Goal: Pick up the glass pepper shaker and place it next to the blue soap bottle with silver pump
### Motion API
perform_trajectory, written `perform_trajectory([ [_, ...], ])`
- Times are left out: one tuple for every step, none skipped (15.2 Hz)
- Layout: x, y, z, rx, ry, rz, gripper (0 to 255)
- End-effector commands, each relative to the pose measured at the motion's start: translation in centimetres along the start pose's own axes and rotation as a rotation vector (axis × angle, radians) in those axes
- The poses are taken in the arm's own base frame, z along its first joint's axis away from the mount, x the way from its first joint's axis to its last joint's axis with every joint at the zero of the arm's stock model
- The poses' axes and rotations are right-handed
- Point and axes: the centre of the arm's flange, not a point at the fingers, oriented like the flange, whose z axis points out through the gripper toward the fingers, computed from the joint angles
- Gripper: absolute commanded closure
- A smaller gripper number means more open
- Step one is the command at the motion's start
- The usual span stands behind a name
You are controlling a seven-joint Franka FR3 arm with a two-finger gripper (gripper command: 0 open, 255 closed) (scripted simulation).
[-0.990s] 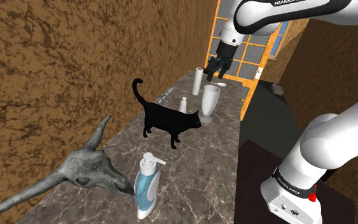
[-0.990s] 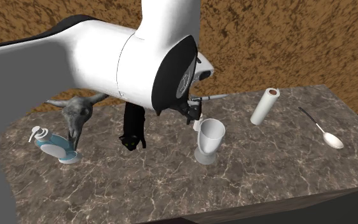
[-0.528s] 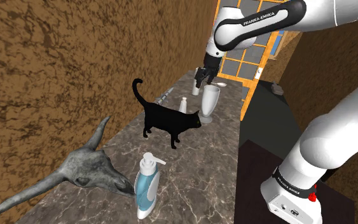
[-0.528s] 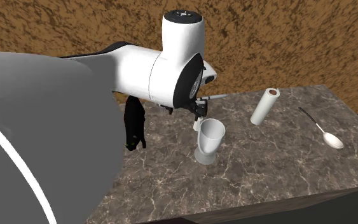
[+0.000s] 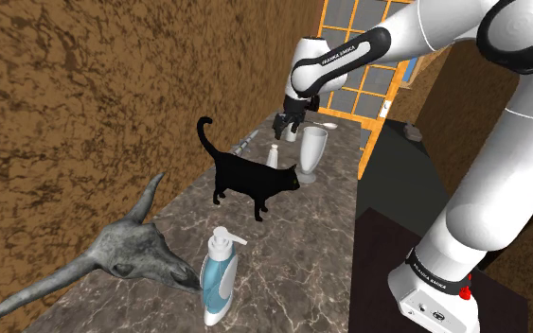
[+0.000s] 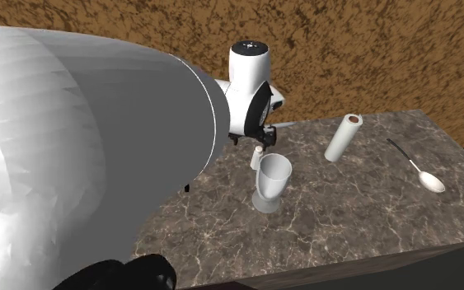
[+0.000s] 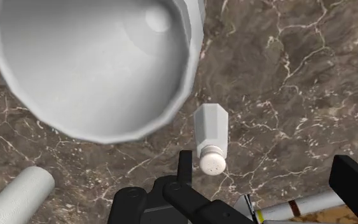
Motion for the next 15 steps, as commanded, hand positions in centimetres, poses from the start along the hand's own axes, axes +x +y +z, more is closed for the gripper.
perform_trajectory([
  [1.5,0.3,2.1,-0.013,0.003,-0.005,0],
  [2.3,0.4,3.1,-0.019,0.004,-0.007,0],
  [3.1,0.6,4.0,-0.025,0.005,-0.009,0],
  [4.0,0.7,5.0,-0.031,0.007,-0.011,0],
  [4.8,0.9,6.0,-0.037,0.008,-0.013,0],
  [5.6,1.1,7.0,-0.043,0.009,-0.015,0],
  [5.6,1.1,7.0,-0.043,0.009,-0.016,0],
  [5.6,1.1,7.5,-0.043,0.009,-0.016,0],
  [5.6,1.1,8.1,-0.043,0.009,-0.016,0],
  [5.6,1.1,8.6,-0.043,0.009,-0.016,0],
  [5.7,1.2,9.1,-0.043,0.009,-0.016,0],
  [5.7,1.2,9.6,-0.043,0.009,-0.016,0],
  [5.7,1.2,10.2,-0.043,0.009,-0.016,0],
  [5.7,1.2,11.0,-0.043,0.009,-0.016,0],
  [5.7,1.2,11.0,-0.043,0.009,-0.016,0],
])
